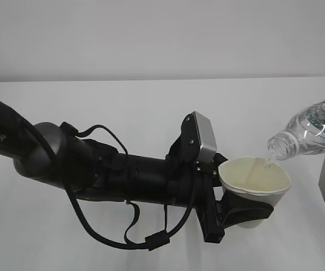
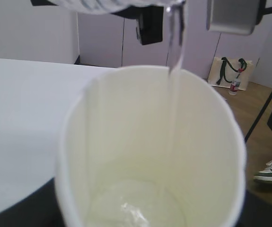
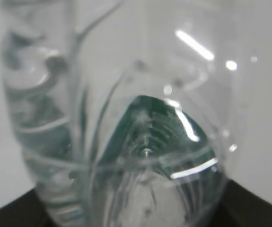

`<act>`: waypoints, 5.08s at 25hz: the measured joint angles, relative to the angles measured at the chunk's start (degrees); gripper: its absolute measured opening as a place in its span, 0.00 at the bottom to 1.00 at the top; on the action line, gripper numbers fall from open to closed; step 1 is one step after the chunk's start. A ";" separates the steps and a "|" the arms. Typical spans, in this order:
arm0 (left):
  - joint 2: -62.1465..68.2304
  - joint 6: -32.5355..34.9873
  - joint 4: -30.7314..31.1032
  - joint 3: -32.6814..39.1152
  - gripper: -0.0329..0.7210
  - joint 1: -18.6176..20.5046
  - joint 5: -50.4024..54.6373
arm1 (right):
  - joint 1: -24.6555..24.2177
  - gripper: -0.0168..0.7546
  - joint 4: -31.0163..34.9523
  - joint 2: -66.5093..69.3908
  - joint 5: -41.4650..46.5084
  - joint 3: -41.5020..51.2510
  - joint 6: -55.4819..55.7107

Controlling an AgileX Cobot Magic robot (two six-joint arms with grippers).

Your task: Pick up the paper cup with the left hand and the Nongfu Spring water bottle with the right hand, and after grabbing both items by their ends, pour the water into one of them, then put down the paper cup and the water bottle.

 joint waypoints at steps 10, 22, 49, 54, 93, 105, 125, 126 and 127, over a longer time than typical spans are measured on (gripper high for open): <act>0.00 0.00 0.00 0.00 0.61 0.00 0.00 | 0.00 0.59 0.00 0.00 -0.11 0.00 -0.13; 0.00 0.00 0.11 0.00 0.61 0.00 0.02 | 0.00 0.59 0.00 0.00 -0.11 0.00 -0.15; 0.00 -0.44 0.53 0.00 0.61 0.00 0.12 | 0.00 0.59 -0.32 0.00 -0.11 0.00 -0.27; 0.00 -0.44 0.53 0.00 0.61 0.00 0.12 | 0.00 0.59 -0.32 0.00 -0.11 0.00 -0.37; 0.00 -0.44 0.53 0.00 0.61 0.00 0.24 | 0.00 0.59 -0.32 0.00 -0.20 0.00 -0.83; 0.00 -0.44 0.62 0.00 0.61 0.00 0.36 | 0.00 0.59 -0.32 0.00 -0.22 -0.27 -0.93; 0.00 -0.44 0.62 0.00 0.61 0.00 0.47 | 0.00 0.59 -0.32 0.00 -0.22 -0.31 -1.05; 0.00 -0.44 0.62 0.00 0.61 0.00 0.47 | 0.00 0.59 -0.32 0.00 -0.22 -0.31 -1.05; 0.00 -0.44 0.62 0.00 0.61 0.00 0.47 | 0.00 0.59 -0.32 0.00 -0.22 -0.31 -1.05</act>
